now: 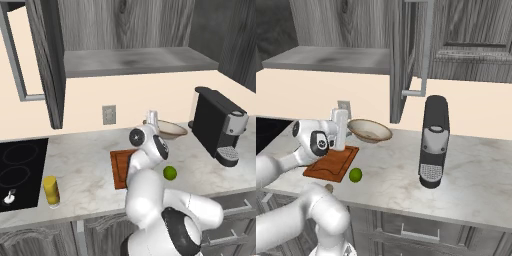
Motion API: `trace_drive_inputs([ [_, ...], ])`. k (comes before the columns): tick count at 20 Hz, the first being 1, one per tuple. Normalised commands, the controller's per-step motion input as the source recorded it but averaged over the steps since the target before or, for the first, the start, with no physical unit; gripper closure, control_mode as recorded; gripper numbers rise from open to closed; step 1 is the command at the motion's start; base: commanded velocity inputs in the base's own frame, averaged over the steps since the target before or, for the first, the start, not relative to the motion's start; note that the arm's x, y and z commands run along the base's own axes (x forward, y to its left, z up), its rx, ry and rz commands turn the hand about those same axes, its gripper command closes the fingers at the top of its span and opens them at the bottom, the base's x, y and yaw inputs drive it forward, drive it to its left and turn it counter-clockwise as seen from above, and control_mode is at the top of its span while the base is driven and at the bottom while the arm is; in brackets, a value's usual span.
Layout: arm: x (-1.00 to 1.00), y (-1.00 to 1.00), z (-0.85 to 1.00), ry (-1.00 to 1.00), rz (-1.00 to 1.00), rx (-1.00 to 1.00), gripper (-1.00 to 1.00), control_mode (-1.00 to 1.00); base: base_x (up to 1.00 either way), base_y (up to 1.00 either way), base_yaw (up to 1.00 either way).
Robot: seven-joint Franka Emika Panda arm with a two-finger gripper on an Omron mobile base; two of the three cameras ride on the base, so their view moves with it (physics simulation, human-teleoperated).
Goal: Open the cabinet. Place the bowl and condiment on the counter. Then place the lime and garlic on the cutting board.
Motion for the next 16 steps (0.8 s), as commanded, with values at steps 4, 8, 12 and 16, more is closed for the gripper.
trace_drive_inputs([
  [4,0.29,0.06,-0.16,-0.04,-0.20,0.01,1.00,-1.00,0.00,0.00,0.00],
  [8,0.23,0.04,-0.18,-0.03,-0.19,0.03,1.00,-1.00,0.00,0.00,0.00],
  [12,0.20,0.02,-0.23,-0.02,-0.15,0.05,1.00,-1.00,0.00,0.00,0.00],
  [16,0.19,0.00,-0.35,-0.04,-0.04,0.09,1.00,-1.00,0.00,0.00,0.00],
])
